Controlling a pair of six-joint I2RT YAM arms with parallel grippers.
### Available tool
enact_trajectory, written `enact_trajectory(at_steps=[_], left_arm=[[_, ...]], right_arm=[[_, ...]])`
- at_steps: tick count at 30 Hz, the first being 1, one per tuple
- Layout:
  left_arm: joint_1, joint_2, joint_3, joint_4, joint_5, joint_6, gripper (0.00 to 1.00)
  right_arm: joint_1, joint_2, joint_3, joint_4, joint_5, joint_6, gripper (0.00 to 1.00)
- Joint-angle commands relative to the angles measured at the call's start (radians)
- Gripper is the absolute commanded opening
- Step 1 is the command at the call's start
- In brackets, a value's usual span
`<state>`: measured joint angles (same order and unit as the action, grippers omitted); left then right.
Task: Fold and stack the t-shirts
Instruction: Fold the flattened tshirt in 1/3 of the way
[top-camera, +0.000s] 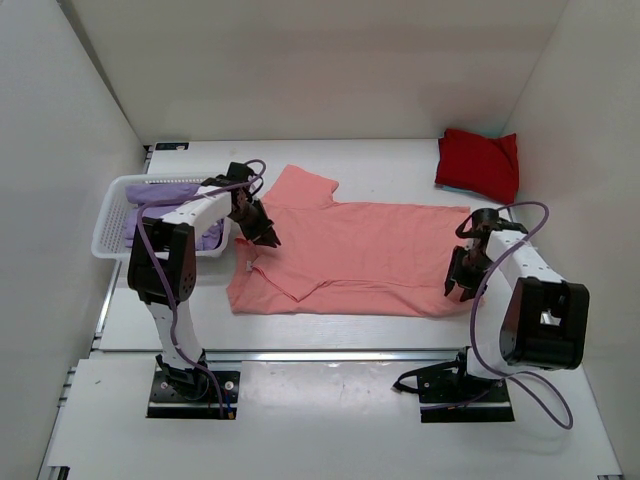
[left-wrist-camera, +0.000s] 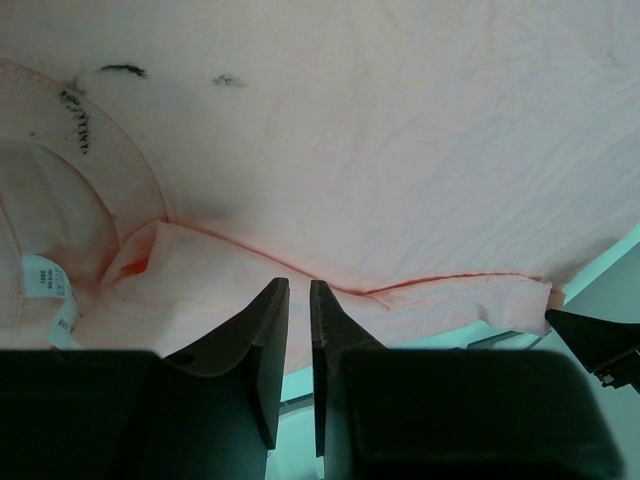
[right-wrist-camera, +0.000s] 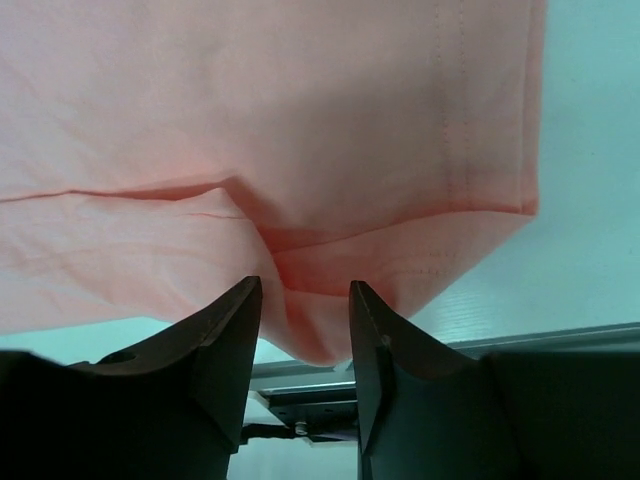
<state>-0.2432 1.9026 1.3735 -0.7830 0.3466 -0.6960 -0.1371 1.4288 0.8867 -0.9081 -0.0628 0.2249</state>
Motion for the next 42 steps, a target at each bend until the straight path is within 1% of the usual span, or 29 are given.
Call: enact_trajectory(at_steps=[1,2,4,7,10,11,14,20,22,23,24,25,26,27,29,30,32,35,36,37,38,39,42], left_arm=[[0.002,-0.065,0.002,0.016,0.029,0.004,0.26],[0.004,-0.062,0.009,0.019,0.034,-0.002,0.26],[0.005,-0.056,0.007,0.022,0.034,-0.004,0.26],[0.004,-0.057,0.018,0.013,0.037,-0.005,0.25],[0.008,-0.057,0.009,0.022,0.043,-0.002,0.25],[0.010,-0.057,0.012,0.019,0.035,-0.003,0.26],[0.015,-0.056,0.018,0.019,0.034,-0.002,0.25],[0.007,-0.048,0.030,0.021,0.042,-0.010,0.25],[0.015,-0.046,0.042,0.018,0.045,-0.011,0.25],[0.012,-0.039,0.045,0.019,0.045,-0.011,0.25],[0.015,-0.034,0.050,0.021,0.048,-0.010,0.24],[0.015,-0.034,0.053,0.015,0.048,-0.007,0.25],[0.015,-0.028,0.056,0.010,0.052,-0.008,0.25],[0.016,-0.025,0.068,0.017,0.052,-0.004,0.24],[0.018,-0.023,0.068,0.014,0.052,-0.002,0.24],[0.019,-0.023,0.065,0.011,0.051,-0.007,0.24],[0.021,-0.025,0.059,0.013,0.061,-0.008,0.24],[0.033,-0.030,0.052,0.016,0.058,-0.011,0.24],[0.036,-0.034,0.050,0.014,0.061,-0.010,0.24],[0.035,-0.031,0.052,0.013,0.060,-0.010,0.24],[0.038,-0.031,0.045,0.021,0.060,-0.008,0.24],[0.036,-0.033,0.048,0.024,0.061,-0.010,0.24],[0.032,-0.037,0.041,0.024,0.061,-0.011,0.24]], right_arm=[[0.024,0.025,-0.006,-0.034,0.061,-0.027,0.39],[0.031,0.044,-0.006,-0.038,0.113,-0.030,0.39],[0.039,0.056,-0.015,-0.049,0.136,-0.027,0.39],[0.045,0.067,-0.012,-0.069,0.158,-0.027,0.34],[0.025,0.055,-0.006,-0.075,0.149,-0.018,0.16],[0.021,0.055,-0.006,-0.078,0.146,-0.022,0.01],[0.004,0.044,0.011,-0.097,0.153,0.002,0.00],[-0.090,-0.079,0.031,-0.092,0.153,0.048,0.00],[-0.105,-0.074,0.018,-0.075,0.082,0.004,0.00],[-0.101,-0.064,0.011,-0.072,0.069,-0.011,0.03],[-0.095,-0.062,0.014,-0.061,0.046,-0.015,0.18],[-0.076,-0.045,0.012,-0.055,0.038,-0.016,0.26],[-0.062,-0.035,0.026,-0.048,0.032,-0.018,0.28],[-0.035,-0.001,0.034,-0.057,0.021,-0.018,0.34],[-0.018,0.033,0.050,-0.055,0.023,-0.022,0.36],[0.000,0.057,0.051,-0.070,0.030,-0.025,0.40],[0.014,0.088,0.040,-0.078,0.050,-0.033,0.42],[0.042,0.110,0.025,-0.098,0.060,-0.030,0.40],[0.045,0.117,0.023,-0.095,0.063,-0.027,0.38],[0.045,0.116,0.020,-0.097,0.096,-0.030,0.28],[0.047,0.123,0.023,-0.094,0.096,-0.022,0.20],[0.036,0.116,0.027,-0.098,0.101,-0.019,0.01],[0.005,0.082,0.035,-0.097,0.129,0.001,0.00]])
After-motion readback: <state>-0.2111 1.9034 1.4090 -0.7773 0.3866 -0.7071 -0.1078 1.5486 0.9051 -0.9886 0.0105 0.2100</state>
